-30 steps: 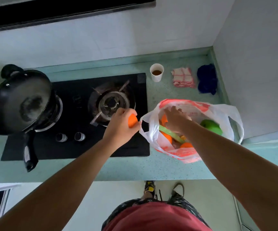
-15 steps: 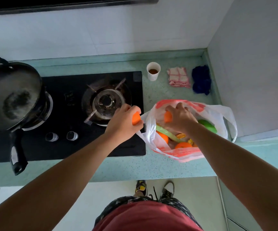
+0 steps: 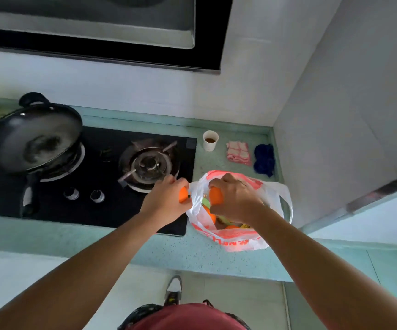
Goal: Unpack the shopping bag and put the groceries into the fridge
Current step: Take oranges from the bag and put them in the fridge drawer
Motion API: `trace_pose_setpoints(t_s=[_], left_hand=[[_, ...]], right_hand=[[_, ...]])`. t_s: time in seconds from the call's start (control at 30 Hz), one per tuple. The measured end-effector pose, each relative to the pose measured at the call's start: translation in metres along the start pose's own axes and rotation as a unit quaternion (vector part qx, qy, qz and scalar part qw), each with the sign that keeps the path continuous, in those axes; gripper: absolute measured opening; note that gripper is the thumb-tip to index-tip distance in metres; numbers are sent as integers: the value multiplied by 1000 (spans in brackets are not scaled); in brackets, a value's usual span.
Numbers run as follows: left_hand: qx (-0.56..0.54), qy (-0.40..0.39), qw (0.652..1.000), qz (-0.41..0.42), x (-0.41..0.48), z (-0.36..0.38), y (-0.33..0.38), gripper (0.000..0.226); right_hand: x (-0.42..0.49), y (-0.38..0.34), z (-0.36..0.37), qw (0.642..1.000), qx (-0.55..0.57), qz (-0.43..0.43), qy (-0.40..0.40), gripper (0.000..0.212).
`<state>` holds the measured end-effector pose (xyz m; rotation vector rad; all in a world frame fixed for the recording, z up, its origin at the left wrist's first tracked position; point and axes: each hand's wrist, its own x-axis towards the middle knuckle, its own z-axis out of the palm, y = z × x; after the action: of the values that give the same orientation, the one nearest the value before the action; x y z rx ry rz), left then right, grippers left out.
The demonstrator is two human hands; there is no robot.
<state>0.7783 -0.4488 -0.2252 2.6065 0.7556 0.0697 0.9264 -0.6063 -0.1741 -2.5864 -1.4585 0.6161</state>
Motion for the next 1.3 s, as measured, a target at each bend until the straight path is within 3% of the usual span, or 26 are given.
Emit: trace_pose_setpoints(t_s=[0.23, 0.43, 0.57, 0.83, 1.07, 1.3], left_hand=[[-1, 24, 984, -174, -120, 21, -2, 32], [-1, 73, 949, -307, -254, 36, -18, 38], [-30, 105, 894, -435, -356, 40, -28, 37], [-54, 186, 758, -623, -574, 55, -11, 34], [-71, 233, 650, -720, -768, 76, 21, 34], [-79, 258, 565, -780, -945, 85, 44, 36]], right_hand=[[-27, -37, 42, 991, 10, -109, -75, 62], [-61, -108, 100, 958, -26, -237, -157, 59], [-91, -174, 135, 917, -83, -342, -187, 57], [-212, -328, 219, 791, -146, -540, -249, 61], [-376, -440, 304, 687, -184, -642, -286, 60], [-532, -531, 379, 614, -166, -706, -312, 63]])
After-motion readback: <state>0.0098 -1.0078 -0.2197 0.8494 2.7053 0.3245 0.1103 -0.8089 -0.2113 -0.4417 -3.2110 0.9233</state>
